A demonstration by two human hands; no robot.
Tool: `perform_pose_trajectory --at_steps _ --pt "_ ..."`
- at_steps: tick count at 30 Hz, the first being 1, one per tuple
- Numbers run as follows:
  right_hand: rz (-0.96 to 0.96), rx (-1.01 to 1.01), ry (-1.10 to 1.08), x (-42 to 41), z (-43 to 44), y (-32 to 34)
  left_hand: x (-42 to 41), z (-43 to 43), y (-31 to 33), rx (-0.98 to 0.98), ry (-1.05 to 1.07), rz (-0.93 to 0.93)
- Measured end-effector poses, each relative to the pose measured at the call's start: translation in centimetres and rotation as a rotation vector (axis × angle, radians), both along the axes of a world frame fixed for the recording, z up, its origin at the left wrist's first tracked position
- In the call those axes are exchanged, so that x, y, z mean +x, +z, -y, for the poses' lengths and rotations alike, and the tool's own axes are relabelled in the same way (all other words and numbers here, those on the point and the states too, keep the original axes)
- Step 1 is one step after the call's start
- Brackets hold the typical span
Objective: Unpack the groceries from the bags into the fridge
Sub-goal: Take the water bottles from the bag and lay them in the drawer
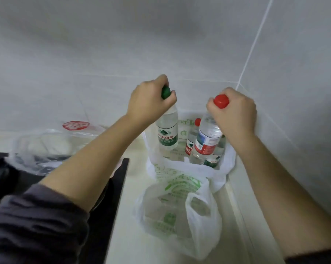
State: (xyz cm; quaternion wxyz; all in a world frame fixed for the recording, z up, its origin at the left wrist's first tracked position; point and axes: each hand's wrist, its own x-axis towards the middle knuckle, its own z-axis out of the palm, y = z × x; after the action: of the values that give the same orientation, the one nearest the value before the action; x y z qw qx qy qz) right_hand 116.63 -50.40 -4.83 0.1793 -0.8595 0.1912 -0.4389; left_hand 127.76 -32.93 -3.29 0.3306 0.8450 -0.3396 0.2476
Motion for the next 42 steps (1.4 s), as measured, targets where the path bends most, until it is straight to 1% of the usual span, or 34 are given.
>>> perform_pose_trajectory --at_steps 2,4,6,8,12,17,23,27,35,42 --pt "0.072 0.014 0.106 -0.3 -2.0 2.9 -2.1 -2.3 2.4 -0.108 0.027 0.042" --pt "0.117 0.019 0.225 -0.6 -4.2 4.7 -4.2 -4.7 4.3 -0.176 0.078 0.075" --pt "0.118 0.005 0.339 -0.9 -6.8 5.6 -6.4 -7.4 5.3 -0.199 0.129 0.09" --pt "0.068 0.012 0.46 -1.5 -9.6 5.5 -8.8 -10.1 5.5 -0.178 0.18 0.097" --pt "-0.012 0.07 0.65 -2.9 -14.6 2.9 -13.6 -15.6 2.7 -0.074 0.3 0.038" --pt "-0.155 0.159 0.794 -4.9 -19.8 -3.3 -17.9 -21.5 -4.1 0.015 0.453 -0.084" --pt "-0.352 0.169 0.836 -6.8 -24.4 -11.0 -22.0 -25.9 -11.5 0.068 0.616 -0.264" --pt "-0.407 0.143 0.792 -7.9 -25.6 -14.1 -23.5 -27.3 -14.1 0.062 0.663 -0.323" --pt "-0.427 0.167 0.747 -9.5 -25.8 -16.8 -24.8 -27.9 -16.8 0.063 0.67 -0.414" --pt "-0.424 0.178 0.71 -9.9 -26.1 -17.4 -25.2 -28.0 -17.8 0.046 0.675 -0.42"
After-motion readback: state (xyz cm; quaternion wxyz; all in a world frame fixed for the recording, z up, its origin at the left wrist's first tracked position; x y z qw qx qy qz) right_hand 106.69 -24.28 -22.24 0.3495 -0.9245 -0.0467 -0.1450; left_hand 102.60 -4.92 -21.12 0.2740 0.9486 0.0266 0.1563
